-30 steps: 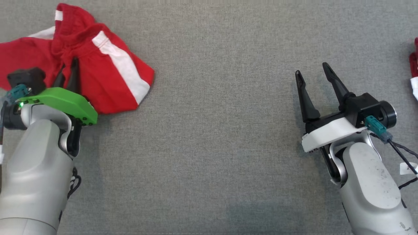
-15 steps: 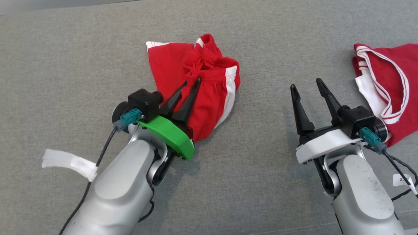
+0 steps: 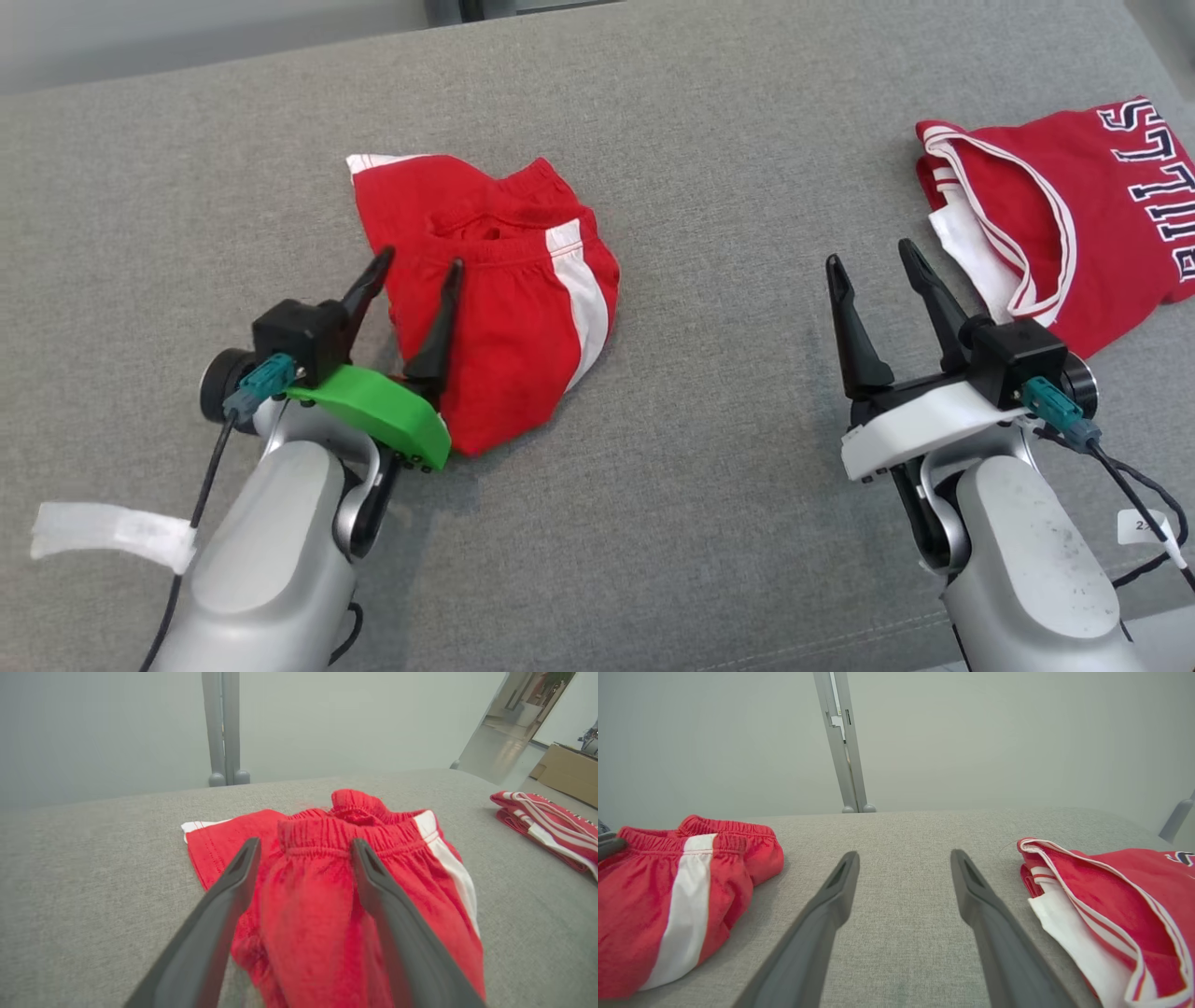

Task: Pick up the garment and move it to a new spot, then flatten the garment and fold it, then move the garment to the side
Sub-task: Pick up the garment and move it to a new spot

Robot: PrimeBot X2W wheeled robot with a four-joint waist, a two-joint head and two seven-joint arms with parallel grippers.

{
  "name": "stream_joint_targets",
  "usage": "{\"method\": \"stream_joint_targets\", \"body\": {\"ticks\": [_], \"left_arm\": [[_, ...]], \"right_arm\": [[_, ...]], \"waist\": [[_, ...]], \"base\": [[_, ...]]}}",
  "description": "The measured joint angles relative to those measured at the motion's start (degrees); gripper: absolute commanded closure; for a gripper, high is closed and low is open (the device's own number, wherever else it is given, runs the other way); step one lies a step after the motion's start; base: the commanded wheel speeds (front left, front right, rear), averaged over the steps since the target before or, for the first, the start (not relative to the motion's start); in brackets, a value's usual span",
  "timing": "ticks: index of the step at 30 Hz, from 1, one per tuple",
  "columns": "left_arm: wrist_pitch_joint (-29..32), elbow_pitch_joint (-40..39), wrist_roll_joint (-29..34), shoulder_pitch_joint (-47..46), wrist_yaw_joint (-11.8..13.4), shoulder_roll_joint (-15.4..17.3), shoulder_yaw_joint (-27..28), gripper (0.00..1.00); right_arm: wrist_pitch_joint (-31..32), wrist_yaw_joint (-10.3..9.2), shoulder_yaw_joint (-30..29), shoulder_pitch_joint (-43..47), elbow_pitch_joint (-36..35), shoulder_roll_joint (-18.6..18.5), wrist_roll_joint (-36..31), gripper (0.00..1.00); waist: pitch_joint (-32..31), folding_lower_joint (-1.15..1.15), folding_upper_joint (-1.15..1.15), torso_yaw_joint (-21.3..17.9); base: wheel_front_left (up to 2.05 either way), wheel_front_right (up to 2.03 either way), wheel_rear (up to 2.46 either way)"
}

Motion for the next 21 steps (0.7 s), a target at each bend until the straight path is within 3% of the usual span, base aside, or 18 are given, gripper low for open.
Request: {"method": "stream_joint_targets", "body": {"ticks": [6, 21], "left_arm": [[-0.01, -6.50, 6.41, 7.25, 0.35, 0.00, 10.44, 0.00], [0.00, -9.88, 14.91, 23.13, 1.35, -3.45, 28.94, 0.00]], "right_arm": [[0.00, 0.00, -0.29, 1.07, 0.53, 0.19, 0.21, 0.00], [0.00, 0.01, -0.66, 7.17, 2.92, 0.29, 0.77, 0.00]], "waist": [[-2.64, 0.00, 0.00, 1.57], [-11.20, 0.00, 0.00, 4.32]], "base": [[0.00, 0.00, 0.00], [0.00, 0.00, 0.00]]}}
